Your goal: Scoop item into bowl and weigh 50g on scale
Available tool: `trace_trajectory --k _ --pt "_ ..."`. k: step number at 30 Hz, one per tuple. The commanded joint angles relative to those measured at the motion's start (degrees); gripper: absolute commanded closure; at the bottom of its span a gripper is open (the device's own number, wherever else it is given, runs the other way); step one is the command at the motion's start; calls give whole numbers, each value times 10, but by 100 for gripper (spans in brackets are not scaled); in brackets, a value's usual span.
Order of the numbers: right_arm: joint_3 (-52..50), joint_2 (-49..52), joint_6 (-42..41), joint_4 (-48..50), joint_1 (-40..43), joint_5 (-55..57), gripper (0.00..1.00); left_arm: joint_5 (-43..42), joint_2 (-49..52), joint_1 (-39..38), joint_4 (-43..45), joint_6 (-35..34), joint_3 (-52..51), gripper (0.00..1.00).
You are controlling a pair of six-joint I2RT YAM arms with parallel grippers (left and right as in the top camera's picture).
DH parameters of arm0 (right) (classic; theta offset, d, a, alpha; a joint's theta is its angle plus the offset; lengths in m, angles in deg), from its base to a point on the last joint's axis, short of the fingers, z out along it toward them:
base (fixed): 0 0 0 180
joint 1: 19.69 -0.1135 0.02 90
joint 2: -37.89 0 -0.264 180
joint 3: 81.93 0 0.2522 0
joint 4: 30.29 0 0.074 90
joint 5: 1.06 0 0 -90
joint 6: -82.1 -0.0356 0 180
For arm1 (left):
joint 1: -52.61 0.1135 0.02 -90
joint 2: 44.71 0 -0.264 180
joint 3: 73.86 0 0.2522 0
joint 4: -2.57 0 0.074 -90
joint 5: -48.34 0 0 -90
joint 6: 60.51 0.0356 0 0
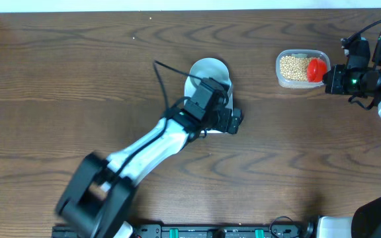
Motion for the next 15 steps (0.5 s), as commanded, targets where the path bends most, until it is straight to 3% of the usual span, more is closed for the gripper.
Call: trace_trajectory --k 1,7,15 --pt "7 0 8 4 3 -10 99 13 -76 3 -3 23 6 6" --pt "7 0 8 7 3 -10 99 27 -81 3 -39 23 6 6" --pt "7 0 8 7 3 -10 99 27 -8 -8 -45 28 6 6"
